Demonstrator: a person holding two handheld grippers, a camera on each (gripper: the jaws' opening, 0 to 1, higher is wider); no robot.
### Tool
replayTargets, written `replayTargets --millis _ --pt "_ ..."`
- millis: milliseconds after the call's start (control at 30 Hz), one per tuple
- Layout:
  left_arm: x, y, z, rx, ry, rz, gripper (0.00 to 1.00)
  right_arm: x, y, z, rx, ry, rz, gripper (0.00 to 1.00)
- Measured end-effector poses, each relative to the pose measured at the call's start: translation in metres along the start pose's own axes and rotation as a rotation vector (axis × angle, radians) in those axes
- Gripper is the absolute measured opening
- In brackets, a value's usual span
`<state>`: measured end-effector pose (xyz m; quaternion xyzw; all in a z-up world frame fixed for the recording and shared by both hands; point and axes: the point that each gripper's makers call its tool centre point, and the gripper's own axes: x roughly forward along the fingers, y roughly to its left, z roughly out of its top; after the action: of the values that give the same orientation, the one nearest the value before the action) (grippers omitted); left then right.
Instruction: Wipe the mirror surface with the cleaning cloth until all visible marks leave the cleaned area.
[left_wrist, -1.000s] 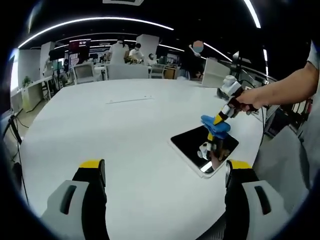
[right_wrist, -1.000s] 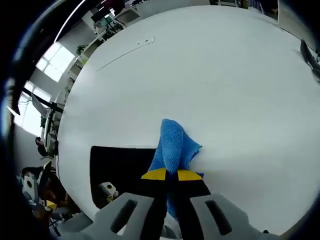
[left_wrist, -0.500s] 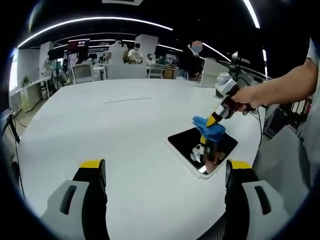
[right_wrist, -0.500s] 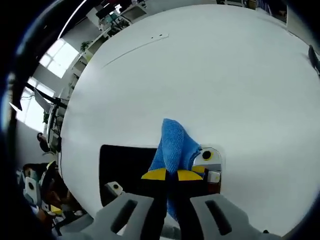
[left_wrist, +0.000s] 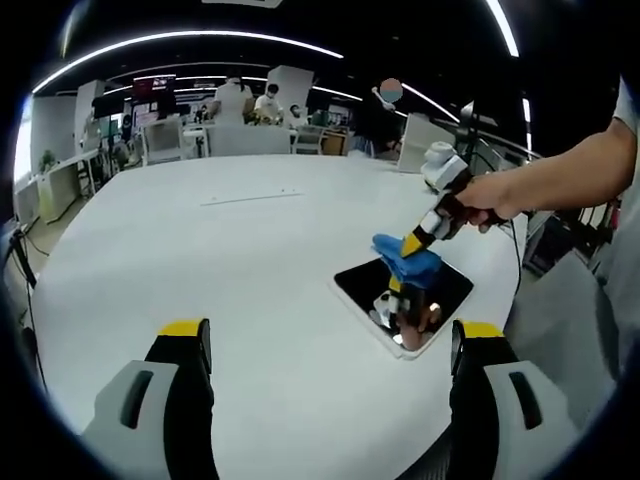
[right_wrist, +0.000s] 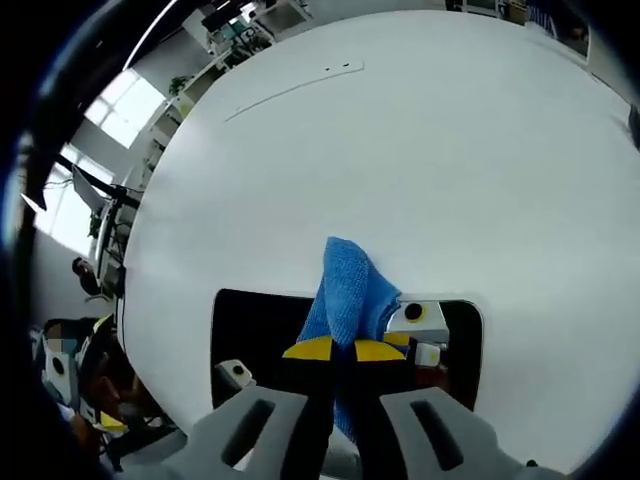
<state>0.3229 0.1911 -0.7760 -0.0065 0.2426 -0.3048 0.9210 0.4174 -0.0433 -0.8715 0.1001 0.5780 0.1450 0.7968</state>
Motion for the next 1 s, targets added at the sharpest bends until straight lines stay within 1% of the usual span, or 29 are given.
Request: replayTargets --millis 233,400,467,533,567,667,767,833,933,1000 --pt "0.0 0.004 0.003 0.002 -0.009 0.009 0.99 0.005 0.016 0.0 -0.031 0.013 0.011 0.0" --pt "-0.001 0.004 0.0 -0.001 -0.005 0.01 0.99 0.008 0.028 -0.001 -0.044 0.021 0.02 0.0" --pt "-0.001 0.004 -0.001 0.0 -0.002 0.009 0.99 0.009 0.032 -0.002 -0.045 0.016 0.008 0.0" --pt "0.0 0.006 -0.001 -0.008 -0.007 0.011 0.99 0.009 0.037 -0.004 -0.075 0.02 0.002 0.0" --pt "0.0 0.006 -0.001 -0.011 -0.007 0.012 0.99 0.009 0.038 -0.004 -0.076 0.019 0.0 0.0" --pt "0.003 0.003 0.001 -0.012 -0.013 0.006 0.99 0.009 0.04 -0.004 -0.045 0.021 0.0 0.0" --pt "0.003 0.001 0.004 -0.004 -0.016 0.0 0.99 0.01 0.041 -0.004 -0.047 0.019 -0.018 0.0" --pt "0.003 0.001 0.004 -0.007 -0.019 -0.001 0.99 0.01 0.043 -0.004 -0.071 0.02 -0.019 0.0" --pt "0.001 0.004 0.003 -0.016 -0.021 0.002 0.99 0.011 0.043 -0.004 -0.066 0.017 -0.021 0.0" --pt "0.0 0.005 0.006 -0.025 -0.029 0.008 0.99 0.011 0.043 -0.004 -0.063 0.01 -0.034 0.0"
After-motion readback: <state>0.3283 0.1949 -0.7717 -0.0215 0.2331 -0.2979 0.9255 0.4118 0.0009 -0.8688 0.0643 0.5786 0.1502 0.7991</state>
